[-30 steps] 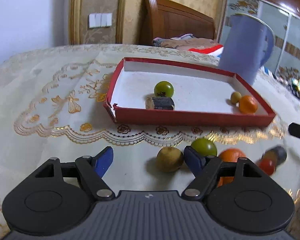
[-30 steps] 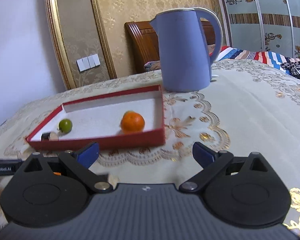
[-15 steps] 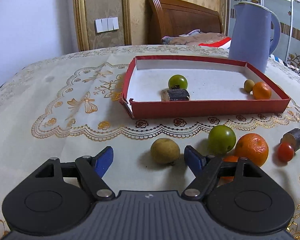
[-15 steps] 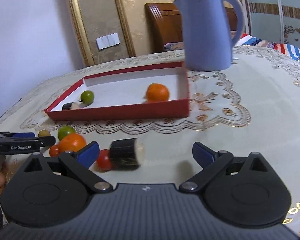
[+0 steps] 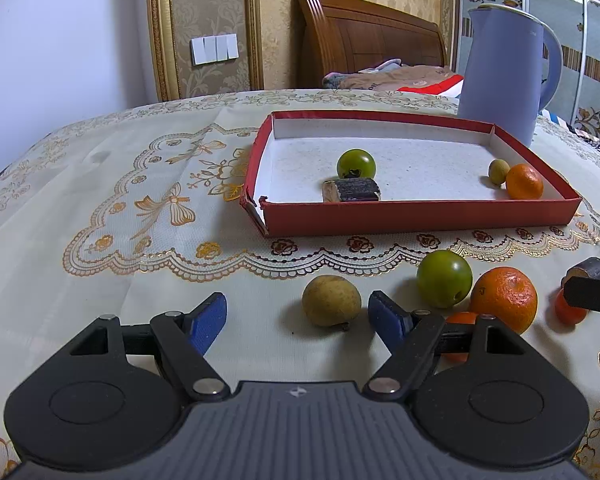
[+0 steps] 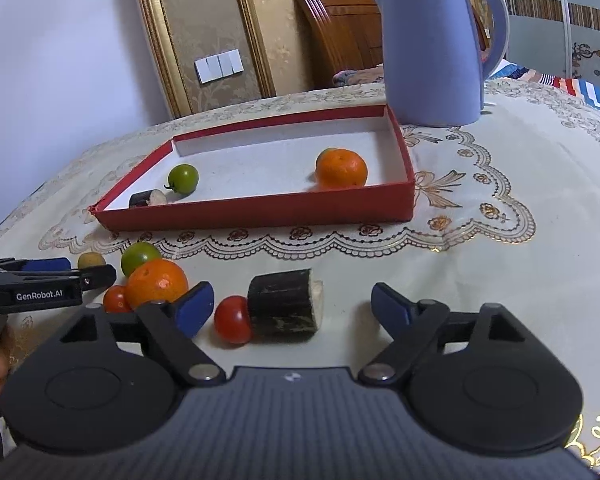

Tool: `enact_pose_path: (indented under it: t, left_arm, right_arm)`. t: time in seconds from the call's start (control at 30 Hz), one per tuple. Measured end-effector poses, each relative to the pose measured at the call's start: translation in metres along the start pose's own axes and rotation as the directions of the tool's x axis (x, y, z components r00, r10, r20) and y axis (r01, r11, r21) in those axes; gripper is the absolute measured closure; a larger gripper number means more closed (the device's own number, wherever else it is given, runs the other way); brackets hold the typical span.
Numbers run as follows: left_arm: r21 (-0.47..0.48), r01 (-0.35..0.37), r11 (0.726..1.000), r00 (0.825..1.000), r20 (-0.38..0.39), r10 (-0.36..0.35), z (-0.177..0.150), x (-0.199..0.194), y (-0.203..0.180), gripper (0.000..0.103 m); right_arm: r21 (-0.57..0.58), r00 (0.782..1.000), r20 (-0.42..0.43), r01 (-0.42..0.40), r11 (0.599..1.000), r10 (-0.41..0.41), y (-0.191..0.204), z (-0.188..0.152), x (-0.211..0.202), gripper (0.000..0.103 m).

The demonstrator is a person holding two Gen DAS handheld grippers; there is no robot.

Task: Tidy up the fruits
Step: 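Grasp the black cylinder with the right tool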

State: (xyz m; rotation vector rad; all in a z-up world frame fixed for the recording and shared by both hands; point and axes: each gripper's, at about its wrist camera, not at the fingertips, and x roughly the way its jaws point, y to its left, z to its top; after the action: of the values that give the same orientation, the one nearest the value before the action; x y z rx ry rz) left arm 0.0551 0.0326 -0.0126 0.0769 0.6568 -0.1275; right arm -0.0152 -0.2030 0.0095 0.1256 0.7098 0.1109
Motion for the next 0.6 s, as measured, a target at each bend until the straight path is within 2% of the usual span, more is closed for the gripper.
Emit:
enact_pose_path:
  t: [0.27, 0.43, 0.6]
  left_arm:
    - [0.000, 0.000, 1.000, 1.000, 0.000, 0.000, 0.0000, 0.0001, -0.0001, 0.025]
    - [-0.001, 0.001, 1.000, 1.000, 0.000, -0.001, -0.0001, 0.0001, 0.0001, 0.025]
    - [0.000, 0.000, 1.000, 1.000, 0.000, 0.000, -0.0002, 0.0002, 0.0000, 0.025]
  right_arm:
    - [0.012, 1.000, 0.003, -0.012, 1.000, 0.011, -0.0001, 0.0002, 0.0007, 0.035]
    - [0.007, 0.999, 0.002, -0.036, 0.999, 0.036, 0.0042, 0.0004, -0.0007, 0.052]
    - [0.023, 0.999, 0.010, -0.039, 0.999, 0.038, 0.0014, 0.0019, -0.0052, 0.056]
